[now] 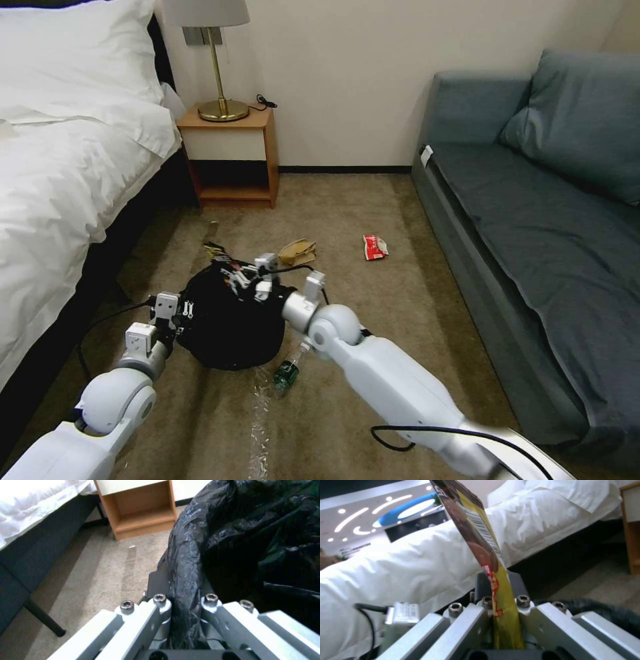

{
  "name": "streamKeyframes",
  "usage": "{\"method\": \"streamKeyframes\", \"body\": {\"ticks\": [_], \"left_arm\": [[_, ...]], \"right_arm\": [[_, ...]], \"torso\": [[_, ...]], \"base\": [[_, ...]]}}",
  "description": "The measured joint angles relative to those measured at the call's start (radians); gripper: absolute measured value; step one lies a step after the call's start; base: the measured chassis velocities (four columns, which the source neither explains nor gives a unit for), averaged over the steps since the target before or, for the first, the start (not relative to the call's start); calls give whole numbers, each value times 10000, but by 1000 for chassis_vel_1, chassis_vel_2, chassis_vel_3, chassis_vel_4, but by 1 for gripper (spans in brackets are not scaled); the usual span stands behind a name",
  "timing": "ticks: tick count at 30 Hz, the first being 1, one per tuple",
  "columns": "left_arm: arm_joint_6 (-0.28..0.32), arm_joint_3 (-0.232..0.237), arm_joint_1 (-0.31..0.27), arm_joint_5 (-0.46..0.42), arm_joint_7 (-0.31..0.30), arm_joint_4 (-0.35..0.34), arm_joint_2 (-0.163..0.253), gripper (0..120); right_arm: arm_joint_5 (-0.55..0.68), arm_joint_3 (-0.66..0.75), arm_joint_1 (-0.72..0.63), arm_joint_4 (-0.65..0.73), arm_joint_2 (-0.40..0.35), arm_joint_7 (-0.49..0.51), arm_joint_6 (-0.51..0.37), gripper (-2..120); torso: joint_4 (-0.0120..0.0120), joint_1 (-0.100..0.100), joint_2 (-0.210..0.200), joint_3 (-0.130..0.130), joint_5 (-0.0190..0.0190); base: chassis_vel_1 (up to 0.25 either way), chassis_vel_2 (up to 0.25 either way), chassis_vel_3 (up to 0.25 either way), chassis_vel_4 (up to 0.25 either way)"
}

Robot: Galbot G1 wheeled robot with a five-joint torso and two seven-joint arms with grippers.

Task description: Pick up the trash bin, then pick up the garbage on the floor and place it into the trash bin.

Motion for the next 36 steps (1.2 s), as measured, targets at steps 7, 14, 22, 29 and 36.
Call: {"method": "streamKeyframes", "body": {"ticks": [7, 14, 22, 29, 36], "left_arm": [[-162, -400, 247, -277, 48, 41, 114, 4], [-177, -640, 360, -401, 59, -61, 199, 4], [-231, -726, 475, -326, 64, -46, 44, 4], [-236, -726, 457, -199, 49, 26, -21, 4], [-394, -997, 534, 99, 34, 241, 76, 4]], "right_arm": [[-421, -118, -211, -725, 770, 508, 664, 2], [-805, -192, -342, -739, 912, 736, 708, 23], [-1016, -192, -525, -534, 849, 856, 652, 60], [-1051, -107, -557, -219, 594, 960, 554, 82], [-500, 517, 136, -389, 172, 2058, 124, 99]], "torso": [[2, 0, 0, 0, 0], [-1, 0, 1, -1, 2], [0, 0, 0, -1, 3], [-1, 0, 0, -1, 3], [-1, 0, 1, 0, 5]], "base": [[0, 0, 0, 0], [0, 0, 0, 0], [0, 0, 0, 0], [0, 0, 0, 0], [0, 0, 0, 0]]}}
